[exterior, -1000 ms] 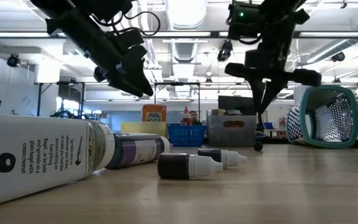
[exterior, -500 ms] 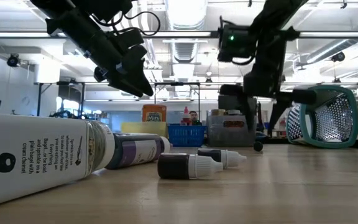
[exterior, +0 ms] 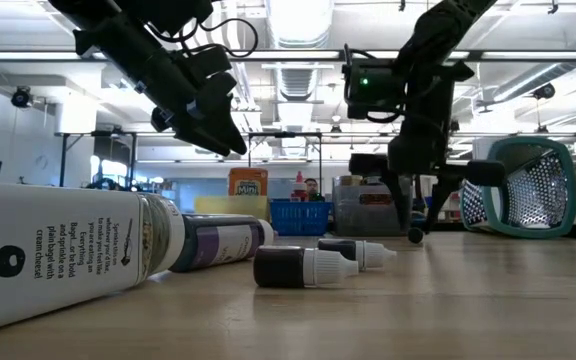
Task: Pick & Place Kitchen Items
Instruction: Put the small blue food coloring bottle into the blue bin
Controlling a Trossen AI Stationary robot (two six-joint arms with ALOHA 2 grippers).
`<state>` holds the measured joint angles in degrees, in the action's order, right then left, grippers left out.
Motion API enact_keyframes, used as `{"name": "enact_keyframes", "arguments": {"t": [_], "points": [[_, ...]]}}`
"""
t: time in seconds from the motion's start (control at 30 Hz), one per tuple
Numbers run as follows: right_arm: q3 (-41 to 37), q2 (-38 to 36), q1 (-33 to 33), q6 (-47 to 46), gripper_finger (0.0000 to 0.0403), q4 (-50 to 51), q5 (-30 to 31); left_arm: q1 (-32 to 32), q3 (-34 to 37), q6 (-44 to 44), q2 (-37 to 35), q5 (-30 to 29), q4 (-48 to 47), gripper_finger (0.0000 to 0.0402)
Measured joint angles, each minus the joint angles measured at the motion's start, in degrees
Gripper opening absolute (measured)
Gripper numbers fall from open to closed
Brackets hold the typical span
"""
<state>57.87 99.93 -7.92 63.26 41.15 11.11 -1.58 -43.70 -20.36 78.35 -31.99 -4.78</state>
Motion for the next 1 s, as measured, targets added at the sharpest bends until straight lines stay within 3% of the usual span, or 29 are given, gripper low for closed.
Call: {"name": "enact_keyframes", "arguments": {"t": [0.43, 0.77, 1.0], "points": [[-0.25, 2.12, 0.04, 0.23, 0.0071, -0.73, -0.54, 0.0, 0.0, 0.0, 0.0, 0.0, 0.02, 0.0273], [0.0, -0.04, 0.81, -3.1, 0.0065, -0.83, -0.29, 0.0, 0.0, 0.0, 0.0, 0.0, 0.02, 0.0273], [0.52, -5.34, 5.36, -7.23, 0.0061, -0.4, 0.85, 0.0, 0.0, 0.0, 0.0, 0.0, -0.02, 0.0273]]}}
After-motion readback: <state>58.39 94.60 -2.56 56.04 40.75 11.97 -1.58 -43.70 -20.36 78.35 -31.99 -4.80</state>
